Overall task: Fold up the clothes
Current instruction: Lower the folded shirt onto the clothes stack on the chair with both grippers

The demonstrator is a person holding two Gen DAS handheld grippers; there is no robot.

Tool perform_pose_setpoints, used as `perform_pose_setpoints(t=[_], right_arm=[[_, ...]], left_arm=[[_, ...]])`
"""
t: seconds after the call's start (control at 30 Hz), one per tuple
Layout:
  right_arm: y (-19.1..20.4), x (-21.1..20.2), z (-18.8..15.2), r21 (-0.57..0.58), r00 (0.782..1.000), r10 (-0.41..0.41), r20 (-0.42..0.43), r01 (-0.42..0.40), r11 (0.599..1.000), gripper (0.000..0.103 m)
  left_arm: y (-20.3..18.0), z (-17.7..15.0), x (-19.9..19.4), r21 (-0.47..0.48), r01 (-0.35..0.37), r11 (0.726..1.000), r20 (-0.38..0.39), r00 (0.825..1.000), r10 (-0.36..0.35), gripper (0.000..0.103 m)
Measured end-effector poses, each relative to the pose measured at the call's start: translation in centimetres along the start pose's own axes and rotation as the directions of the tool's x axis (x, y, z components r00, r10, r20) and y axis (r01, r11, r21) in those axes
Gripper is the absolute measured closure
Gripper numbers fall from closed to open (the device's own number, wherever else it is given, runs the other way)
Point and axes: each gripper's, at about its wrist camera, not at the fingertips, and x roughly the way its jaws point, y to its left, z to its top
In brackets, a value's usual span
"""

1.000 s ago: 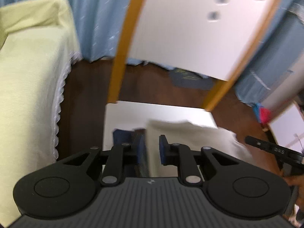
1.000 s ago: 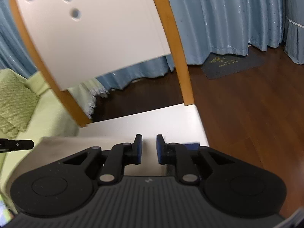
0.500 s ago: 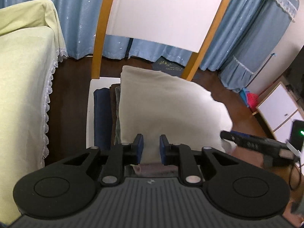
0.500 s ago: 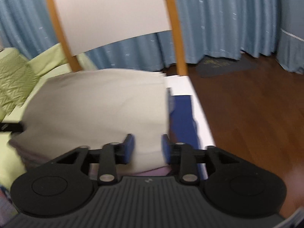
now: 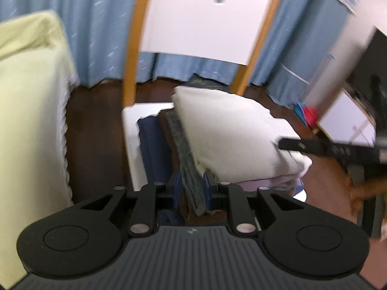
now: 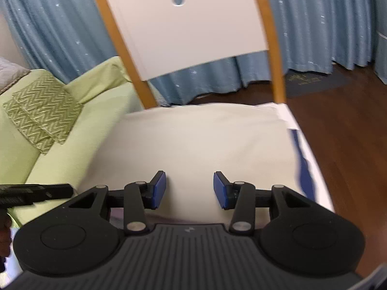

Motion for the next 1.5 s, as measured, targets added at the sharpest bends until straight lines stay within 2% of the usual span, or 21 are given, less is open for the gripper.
perform_pose_setpoints(t=[0.13,0.27,0.4,0.5,0.7,0.87,0.9,0.97,1.0,1.1,1.17,1.23,1.27,1.37,1.4,1.5], right_arm=[[0.7,1.9,1.0,0.007,1.0,-0.012,-0.016,0.013,1.0,0.058],[0.4,2.5,0.9,0.021,0.999,-0.016,-0.031,0.017,1.0,0.057],[0.3,3.0,0.5,0.014,0.999,-0.013,-0.043,0.013,1.0,0.055],[0.2,3.2,0.4,0.02,0.999,-0.009,-0.046,0.01,1.0,0.053],[0.0,3.5,0.3,0.022,0.999,0.009,-0.049,-0.008,1.0,0.05],[-0.1,3.7,0.5,0.018,0.998,0.021,-0.056,-0.02,1.0,0.047],[-0.2,3.7,0.5,0.017,0.998,0.022,-0.057,-0.021,1.0,0.047],[-0.3,3.8,0.5,0.015,0.998,0.03,-0.059,-0.029,0.999,0.046],[-0.4,3.8,0.5,0.014,0.998,0.034,-0.06,-0.033,0.999,0.045],[-0.6,3.8,0.6,0.013,0.997,0.046,-0.062,-0.045,0.999,0.043],[-0.6,3.9,0.6,0.01,0.997,0.049,-0.063,-0.049,0.999,0.041],[-0.5,4.0,0.6,0.006,0.997,0.051,-0.065,-0.05,0.999,0.039],[-0.4,4.0,0.6,0.001,0.997,0.05,-0.065,-0.05,0.999,0.038],[-0.2,4.2,0.5,-0.012,0.997,0.049,-0.066,-0.05,0.999,0.035],[-0.2,4.2,0.5,-0.015,0.996,0.051,-0.067,-0.052,0.999,0.033],[0.0,4.4,0.5,-0.027,0.996,0.056,-0.071,-0.058,0.998,0.029]], left_arm=[[-0.5,0.6,1.2,0.037,0.035,0.999,-0.028,0.999,-0.034,0.081],[-0.4,1.2,0.4,0.008,0.112,0.994,0.014,0.994,-0.112,0.081],[0.6,1.2,0.6,-0.036,0.164,0.986,0.014,0.986,-0.164,0.081],[2.2,1.4,0.8,-0.108,0.231,0.967,0.036,0.973,-0.228,0.08],[5.1,1.9,2.0,-0.231,0.354,0.906,0.081,0.935,-0.345,0.075],[6.8,2.3,4.1,-0.308,0.456,0.835,0.093,0.888,-0.45,0.073],[7.4,2.4,4.7,-0.339,0.499,0.797,0.1,0.862,-0.497,0.073],[8.3,2.3,5.3,-0.388,0.553,0.737,0.117,0.823,-0.556,0.07],[8.7,2.2,5.5,-0.408,0.58,0.705,0.124,0.8,-0.587,0.064],[9.1,1.8,5.7,-0.413,0.626,0.662,0.107,0.755,-0.647,0.063],[9.0,1.8,5.9,-0.402,0.623,0.671,0.08,0.754,-0.652,0.063],[8.8,1.9,6.5,-0.379,0.591,0.712,0.013,0.773,-0.635,0.064],[8.8,1.9,6.7,-0.372,0.588,0.718,-0.001,0.773,-0.634,0.064],[8.5,2.3,6.8,-0.321,0.612,0.722,-0.021,0.758,-0.652,0.064],[8.4,2.6,6.8,-0.297,0.621,0.725,-0.034,0.752,-0.658,0.067],[8.0,3.4,6.7,-0.226,0.646,0.729,-0.078,0.734,-0.674,0.092]])
